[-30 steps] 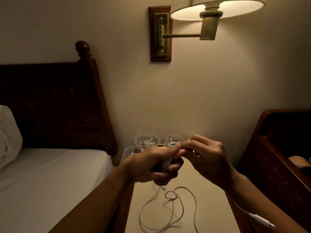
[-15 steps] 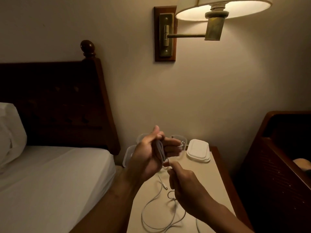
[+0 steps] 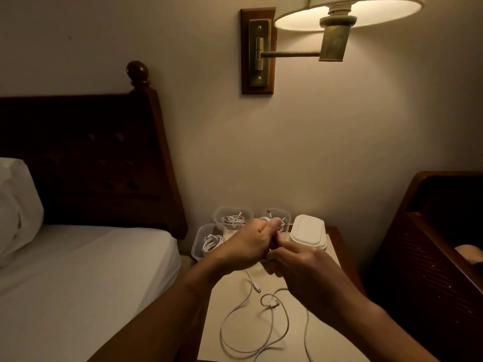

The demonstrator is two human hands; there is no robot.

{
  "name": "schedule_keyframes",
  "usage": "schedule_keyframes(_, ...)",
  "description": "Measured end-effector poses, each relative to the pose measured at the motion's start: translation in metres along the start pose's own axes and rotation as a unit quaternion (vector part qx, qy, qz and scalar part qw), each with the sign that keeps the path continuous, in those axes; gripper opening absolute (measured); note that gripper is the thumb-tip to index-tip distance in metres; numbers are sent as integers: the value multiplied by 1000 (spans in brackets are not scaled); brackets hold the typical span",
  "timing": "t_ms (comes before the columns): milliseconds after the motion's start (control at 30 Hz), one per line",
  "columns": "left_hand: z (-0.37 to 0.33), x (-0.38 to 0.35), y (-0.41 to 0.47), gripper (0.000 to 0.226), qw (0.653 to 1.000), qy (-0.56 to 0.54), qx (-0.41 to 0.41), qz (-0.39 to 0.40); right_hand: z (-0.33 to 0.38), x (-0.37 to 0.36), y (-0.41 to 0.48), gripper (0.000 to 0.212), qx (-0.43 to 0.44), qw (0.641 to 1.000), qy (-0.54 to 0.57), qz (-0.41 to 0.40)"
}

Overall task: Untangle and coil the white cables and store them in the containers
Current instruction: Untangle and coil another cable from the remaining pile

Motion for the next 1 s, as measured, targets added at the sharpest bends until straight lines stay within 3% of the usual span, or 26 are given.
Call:
schedule_keyframes(167,9,7,-4,70,993,69,17,92,-22,19,9,31,87,993,-76,0)
schedule_keyframes(233,11,11,-5,79,988,22,58,140,-30,22,13,33,102,987,-121,-20)
schedule_keyframes(300,10,12,-7,77,979,-48,94,177,-33,21,15,21,120,982,-137,-48)
schedule_keyframes(367,11,13,-7,68,966,-114,107,208,-32,18,15,12,131,982,-110,-75)
schedule_keyframes(533,11,14,-8,72,936,-183,136,267,-35,7,14,22,81,993,52,-75)
schedule_keyframes(667,-2,8,-12,76,945,-181,159,222,-41,0,11,14,39,993,97,-60)
schedule_keyframes(800,-10,-15,-15,64,988,-97,80,91,-39,-1,7,18,8,995,46,-85)
schedule_keyframes(933,-4,-23,-17,55,985,-169,29,-29,-31,7,5,16,6,995,-33,-92)
schedule_keyframes(1000,1,-17,-16,48,978,-200,20,-61,-31,5,1,23,-24,995,-15,-91)
Point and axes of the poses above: each hand's wrist, its own y-axis towards the middle knuckle, its own x-axis out of the back of the hand, z = x × y, the point moved 1 cm from there along y, towards the middle knuckle, and after that the axes turned 5 degrees about -y, right-handed, at the moved point
